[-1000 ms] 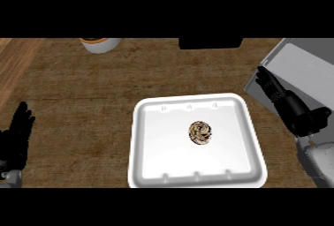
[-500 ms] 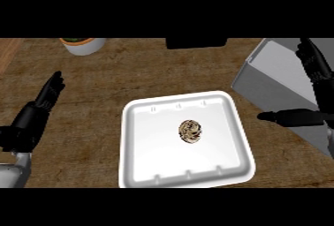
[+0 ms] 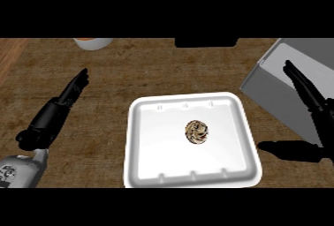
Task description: Pick the cupcake from the tray and place it in the cardboard box
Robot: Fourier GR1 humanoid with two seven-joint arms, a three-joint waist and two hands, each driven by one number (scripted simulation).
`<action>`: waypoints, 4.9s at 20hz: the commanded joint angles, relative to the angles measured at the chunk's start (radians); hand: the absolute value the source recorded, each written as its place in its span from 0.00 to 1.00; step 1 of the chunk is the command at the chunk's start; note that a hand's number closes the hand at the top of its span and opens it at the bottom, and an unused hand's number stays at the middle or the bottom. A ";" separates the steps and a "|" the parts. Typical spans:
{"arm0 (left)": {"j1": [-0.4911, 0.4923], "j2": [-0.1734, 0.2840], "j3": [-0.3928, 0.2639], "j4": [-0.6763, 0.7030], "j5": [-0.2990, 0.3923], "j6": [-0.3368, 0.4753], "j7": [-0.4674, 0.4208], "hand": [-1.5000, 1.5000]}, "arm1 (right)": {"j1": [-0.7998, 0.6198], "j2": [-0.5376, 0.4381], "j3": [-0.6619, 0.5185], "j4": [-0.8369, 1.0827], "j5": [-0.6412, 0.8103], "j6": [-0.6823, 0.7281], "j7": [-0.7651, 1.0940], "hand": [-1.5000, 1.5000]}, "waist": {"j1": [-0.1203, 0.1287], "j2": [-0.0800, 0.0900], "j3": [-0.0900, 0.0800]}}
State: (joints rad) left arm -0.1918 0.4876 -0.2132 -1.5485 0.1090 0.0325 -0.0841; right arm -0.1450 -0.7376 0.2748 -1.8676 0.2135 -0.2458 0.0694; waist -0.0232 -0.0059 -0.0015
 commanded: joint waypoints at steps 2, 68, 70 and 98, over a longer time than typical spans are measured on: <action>-0.008 -0.006 -0.009 -0.008 -0.016 -0.016 0.009 0.50 | -0.048 -0.100 0.089 -0.142 0.110 0.150 0.251 0.00 | 0.020 0.000 -0.002; -0.057 -0.193 0.195 -0.025 -0.174 -0.230 0.090 0.50 | -0.240 0.632 0.289 0.510 0.845 0.651 0.638 0.00 | 0.024 0.006 0.002; 0.029 -0.215 0.183 -0.046 -0.214 -0.213 0.033 0.50 | -0.225 0.669 0.278 0.452 0.852 0.708 0.671 0.00 | 0.025 0.005 0.001; -0.051 -0.222 0.245 0.052 -0.241 -0.261 -0.015 0.50 | -0.467 0.495 0.017 0.723 0.757 0.310 -0.174 1.00 | 0.028 0.010 0.002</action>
State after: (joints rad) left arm -0.2253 0.2636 0.0219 -1.5462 -0.1198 -0.2289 -0.0704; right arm -0.5412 -0.1916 0.3753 -1.1717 1.0383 0.0720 0.0379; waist 0.0092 0.0032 0.0004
